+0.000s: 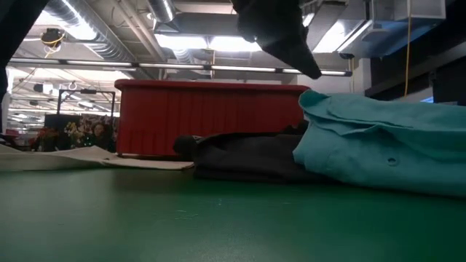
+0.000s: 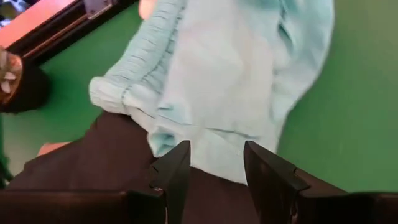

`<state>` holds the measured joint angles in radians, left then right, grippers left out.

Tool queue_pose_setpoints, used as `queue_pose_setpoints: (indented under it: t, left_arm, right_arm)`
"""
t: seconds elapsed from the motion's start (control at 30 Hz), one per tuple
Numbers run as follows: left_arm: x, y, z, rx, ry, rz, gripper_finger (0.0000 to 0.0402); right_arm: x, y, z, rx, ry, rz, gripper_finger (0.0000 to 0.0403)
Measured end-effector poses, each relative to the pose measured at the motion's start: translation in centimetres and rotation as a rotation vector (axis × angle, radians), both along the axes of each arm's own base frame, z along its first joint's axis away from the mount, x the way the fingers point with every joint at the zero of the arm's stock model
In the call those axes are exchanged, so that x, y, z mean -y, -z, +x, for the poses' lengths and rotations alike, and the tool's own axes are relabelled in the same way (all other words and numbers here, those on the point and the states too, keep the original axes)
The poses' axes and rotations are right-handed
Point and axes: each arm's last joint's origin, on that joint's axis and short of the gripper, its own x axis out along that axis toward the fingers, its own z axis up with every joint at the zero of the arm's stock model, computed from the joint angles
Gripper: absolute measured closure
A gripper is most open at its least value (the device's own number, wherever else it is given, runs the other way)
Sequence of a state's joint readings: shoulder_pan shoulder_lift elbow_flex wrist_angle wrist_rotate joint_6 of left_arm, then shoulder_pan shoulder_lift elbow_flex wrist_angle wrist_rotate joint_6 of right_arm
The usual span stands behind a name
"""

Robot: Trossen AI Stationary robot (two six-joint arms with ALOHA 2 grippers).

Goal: Fold Laundry from Bin
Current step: Fold the light blue shorts from the red laundry bin

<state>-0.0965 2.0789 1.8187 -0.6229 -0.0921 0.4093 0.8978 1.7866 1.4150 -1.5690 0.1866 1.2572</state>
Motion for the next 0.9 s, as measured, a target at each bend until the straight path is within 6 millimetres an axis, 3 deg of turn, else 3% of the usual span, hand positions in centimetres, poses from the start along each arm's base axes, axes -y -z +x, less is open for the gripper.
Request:
queue_pose_setpoints:
  t: [0.17, 0.4, 0.7, 0.9]
  left_arm:
    - [0.8, 0.1, -0.3, -0.029, 0.048, 0.026, 0.0256]
    - [1.9, 0.7, -0.2, -0.043, 0.172, 0.023, 0.0256]
    - [3.8, 2.4, 0.4, -0.044, 0.288, 0.080, 0.0256]
    - [4.3, 2.8, 0.9, -0.010, 0.297, 0.110, 0.0256]
  right_arm:
    - [-1.2, -0.2, 1.3, 0.191, -0.007, 0.081, 0.0175]
    - [-3.0, 1.5, 2.8, 0.345, -0.001, 0.233, 0.0175]
    - [-3.7, 4.7, 3.6, 0.302, -0.046, 0.125, 0.0175]
    - [-3.1, 5.5, 3.6, 0.319, -0.083, -0.030, 0.0175]
